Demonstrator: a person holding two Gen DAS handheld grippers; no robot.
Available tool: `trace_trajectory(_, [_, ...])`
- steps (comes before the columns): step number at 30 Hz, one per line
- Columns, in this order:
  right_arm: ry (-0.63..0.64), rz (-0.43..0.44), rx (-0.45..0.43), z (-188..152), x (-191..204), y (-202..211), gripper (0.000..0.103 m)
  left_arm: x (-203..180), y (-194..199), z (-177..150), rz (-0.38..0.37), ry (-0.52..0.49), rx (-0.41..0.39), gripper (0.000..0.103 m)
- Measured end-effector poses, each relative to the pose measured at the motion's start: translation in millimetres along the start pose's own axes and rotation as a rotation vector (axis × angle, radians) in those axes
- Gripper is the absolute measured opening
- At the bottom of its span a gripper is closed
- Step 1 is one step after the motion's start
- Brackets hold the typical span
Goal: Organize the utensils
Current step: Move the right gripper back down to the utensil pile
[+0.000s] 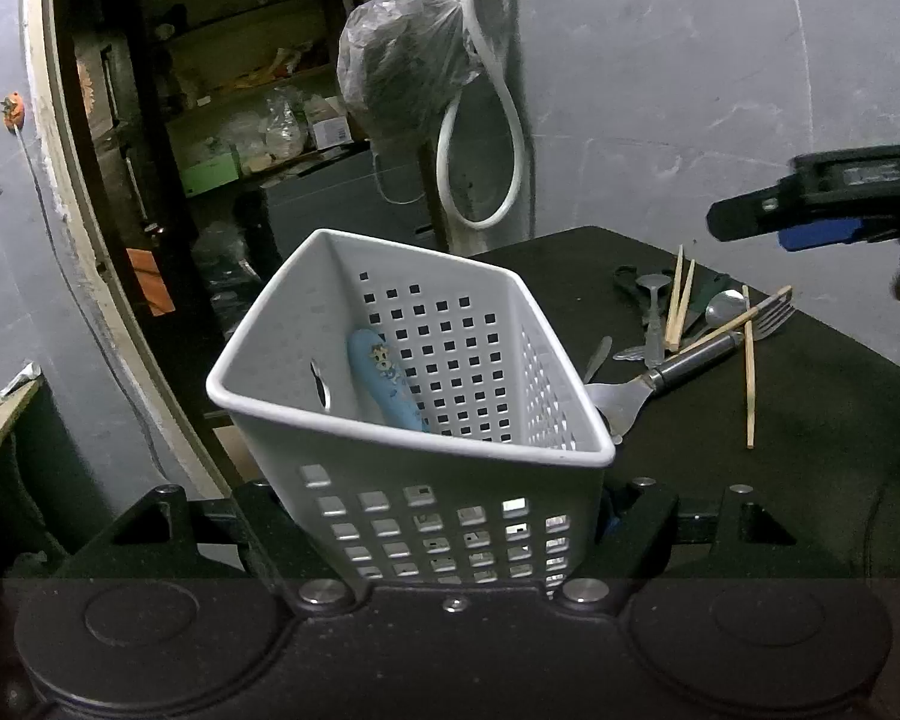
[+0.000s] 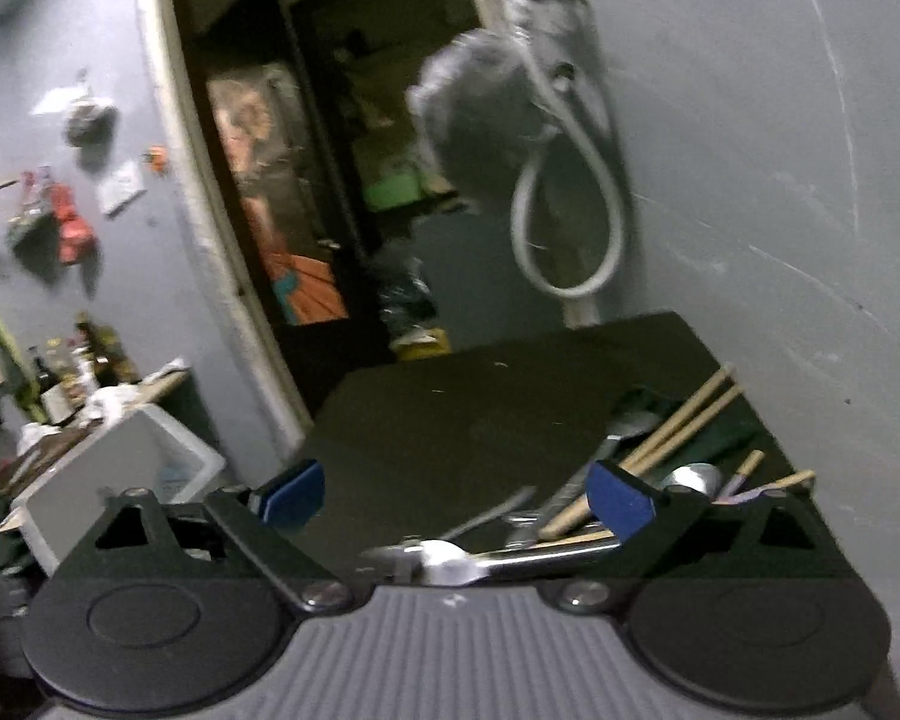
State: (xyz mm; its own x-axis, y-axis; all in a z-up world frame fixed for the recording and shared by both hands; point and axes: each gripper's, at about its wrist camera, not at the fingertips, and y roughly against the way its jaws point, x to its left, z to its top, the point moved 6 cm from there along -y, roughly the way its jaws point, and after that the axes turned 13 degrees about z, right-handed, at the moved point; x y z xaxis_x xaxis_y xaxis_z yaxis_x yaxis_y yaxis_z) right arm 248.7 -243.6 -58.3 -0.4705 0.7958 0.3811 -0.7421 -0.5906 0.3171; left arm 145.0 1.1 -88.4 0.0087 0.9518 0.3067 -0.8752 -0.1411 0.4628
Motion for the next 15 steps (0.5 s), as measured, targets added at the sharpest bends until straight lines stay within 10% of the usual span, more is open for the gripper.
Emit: trace_trajectory(15, [-0.144, -0.104, 0.143, 19, -117, -118, 0.061, -5, 0, 3, 0.051, 0.025, 0.036, 0.080])
